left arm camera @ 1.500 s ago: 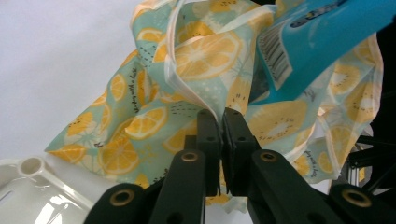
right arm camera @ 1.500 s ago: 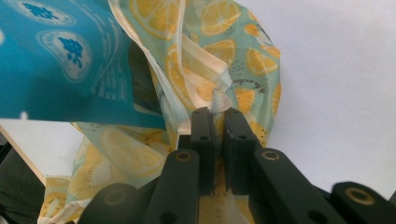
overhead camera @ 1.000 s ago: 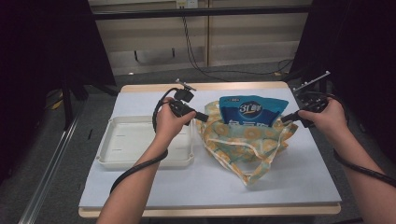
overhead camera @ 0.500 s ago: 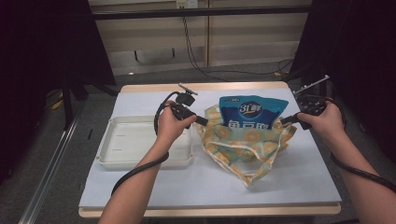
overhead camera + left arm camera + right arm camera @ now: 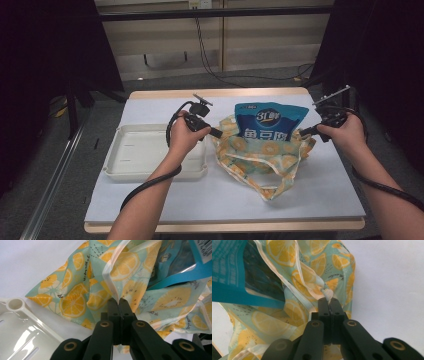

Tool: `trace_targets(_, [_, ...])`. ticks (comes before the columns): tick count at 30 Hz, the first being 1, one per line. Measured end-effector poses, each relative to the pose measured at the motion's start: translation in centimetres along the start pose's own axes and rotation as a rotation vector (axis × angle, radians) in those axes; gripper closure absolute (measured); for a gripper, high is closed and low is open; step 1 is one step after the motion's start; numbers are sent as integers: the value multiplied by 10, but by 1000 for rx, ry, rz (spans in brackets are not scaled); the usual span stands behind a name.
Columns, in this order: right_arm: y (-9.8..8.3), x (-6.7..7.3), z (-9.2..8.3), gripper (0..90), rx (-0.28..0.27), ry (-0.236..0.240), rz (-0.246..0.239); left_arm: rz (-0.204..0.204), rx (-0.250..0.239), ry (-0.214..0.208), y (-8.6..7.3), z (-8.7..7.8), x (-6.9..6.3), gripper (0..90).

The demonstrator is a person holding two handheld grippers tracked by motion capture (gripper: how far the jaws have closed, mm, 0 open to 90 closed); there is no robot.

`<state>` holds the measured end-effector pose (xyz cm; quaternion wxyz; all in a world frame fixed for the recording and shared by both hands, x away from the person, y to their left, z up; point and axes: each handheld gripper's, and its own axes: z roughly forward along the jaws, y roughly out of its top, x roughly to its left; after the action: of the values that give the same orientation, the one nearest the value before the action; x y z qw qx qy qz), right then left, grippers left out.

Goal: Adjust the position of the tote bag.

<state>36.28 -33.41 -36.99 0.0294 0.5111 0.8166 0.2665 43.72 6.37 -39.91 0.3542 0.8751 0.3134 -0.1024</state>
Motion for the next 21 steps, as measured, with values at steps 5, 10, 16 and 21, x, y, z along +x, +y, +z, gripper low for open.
trace_targets(5, [-3, -2, 4, 900, -1, 1, 4, 4, 11, -7, -2, 2, 0, 900])
trace_targets(10, [-6, -4, 8, 900, 7, -5, 9, 12, 22, -4, -3, 5, 0, 900])
trace_targets(16, [-8, -5, 13, 900, 10, 2, 12, 4, 26, -1, -5, 8, -1, 900])
trace_targets(21, [-12, -7, 16, 900, 8, 3, 26, -8, 20, -8, -8, 13, -1, 900])
